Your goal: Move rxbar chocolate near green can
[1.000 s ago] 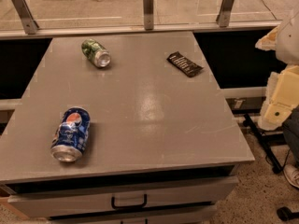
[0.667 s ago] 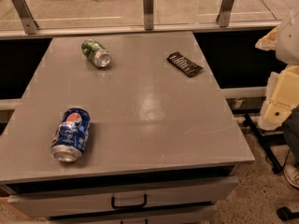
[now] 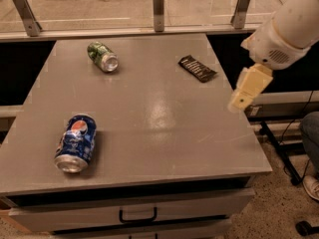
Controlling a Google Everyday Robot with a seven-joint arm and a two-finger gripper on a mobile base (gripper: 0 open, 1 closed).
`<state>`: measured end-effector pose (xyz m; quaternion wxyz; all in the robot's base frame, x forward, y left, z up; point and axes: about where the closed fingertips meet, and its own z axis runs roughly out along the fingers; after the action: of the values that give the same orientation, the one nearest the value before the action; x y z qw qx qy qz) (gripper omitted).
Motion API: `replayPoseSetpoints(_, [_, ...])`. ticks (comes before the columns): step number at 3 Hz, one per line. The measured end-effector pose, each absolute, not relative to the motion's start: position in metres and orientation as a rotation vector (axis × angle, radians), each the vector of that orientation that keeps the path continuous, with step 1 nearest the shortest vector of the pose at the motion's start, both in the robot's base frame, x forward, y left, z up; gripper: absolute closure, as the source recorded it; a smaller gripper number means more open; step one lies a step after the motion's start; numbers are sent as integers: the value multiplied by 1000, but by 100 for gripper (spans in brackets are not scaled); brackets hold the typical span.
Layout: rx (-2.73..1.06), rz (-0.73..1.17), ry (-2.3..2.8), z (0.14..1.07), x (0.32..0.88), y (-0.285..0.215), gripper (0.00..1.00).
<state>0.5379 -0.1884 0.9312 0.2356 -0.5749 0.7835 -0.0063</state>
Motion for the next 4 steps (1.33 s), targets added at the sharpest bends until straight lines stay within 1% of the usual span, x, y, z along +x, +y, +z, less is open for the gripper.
replayPoseSetpoints(2, [-1314, 124, 2135, 872, 664, -154, 0])
replayPoseSetpoints(3, [-1173, 216, 2185, 843, 701, -147, 0])
replayPoseSetpoints(4, [-1095, 308, 2202, 835, 721, -135, 19])
